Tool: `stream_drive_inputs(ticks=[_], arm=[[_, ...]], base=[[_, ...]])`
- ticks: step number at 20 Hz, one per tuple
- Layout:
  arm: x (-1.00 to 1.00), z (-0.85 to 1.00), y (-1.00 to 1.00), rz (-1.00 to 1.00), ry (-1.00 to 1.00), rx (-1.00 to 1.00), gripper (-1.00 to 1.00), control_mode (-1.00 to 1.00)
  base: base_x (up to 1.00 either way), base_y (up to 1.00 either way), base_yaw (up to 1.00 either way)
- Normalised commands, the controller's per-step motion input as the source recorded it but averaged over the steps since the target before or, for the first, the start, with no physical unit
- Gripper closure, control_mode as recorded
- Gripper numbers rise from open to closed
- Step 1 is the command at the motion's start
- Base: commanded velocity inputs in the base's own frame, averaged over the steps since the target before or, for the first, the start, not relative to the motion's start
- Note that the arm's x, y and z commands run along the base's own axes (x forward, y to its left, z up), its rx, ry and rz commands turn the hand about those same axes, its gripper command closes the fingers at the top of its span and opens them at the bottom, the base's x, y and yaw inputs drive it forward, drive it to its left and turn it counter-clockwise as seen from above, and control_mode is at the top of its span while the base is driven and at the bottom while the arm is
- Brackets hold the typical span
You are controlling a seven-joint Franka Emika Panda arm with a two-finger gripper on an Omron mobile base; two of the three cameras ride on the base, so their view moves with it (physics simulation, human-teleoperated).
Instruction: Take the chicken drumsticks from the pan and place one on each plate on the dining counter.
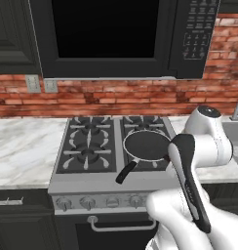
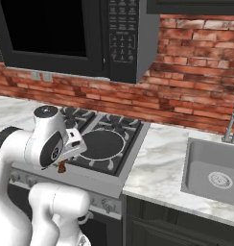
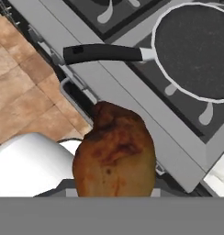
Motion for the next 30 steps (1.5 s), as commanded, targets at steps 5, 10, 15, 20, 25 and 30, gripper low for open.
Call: stream_drive_inputs(ticks=[5, 10, 15, 20, 25, 30], arm=[[0.00, 0.00, -0.06, 0.13, 0.01, -0.01, 1.00, -1.00], [0.00, 0.00, 0.00, 0.11, 0.07, 0.00, 1.00, -1.00], [0.00, 0.00, 0.00, 0.05, 0.03, -0.01, 1.00, 1.00], [0.00, 0.00, 0.00, 0.00, 0.00, 0.00, 1.00, 1.00], [0.00, 0.00, 0.00, 0.00, 0.00, 0.00, 1.00, 1.00], [0.00, 0.00, 0.00, 0.00, 0.00, 0.00, 1.00, 1.00]], base=[[0.00, 0.00, 0.00], [0.00, 0.00, 0.00], [-0.09, 0.00, 0.19], [-0.52, 0.00, 0.50], [-0.73, 0.00, 0.51], [-0.62, 0.20, 0.48]])
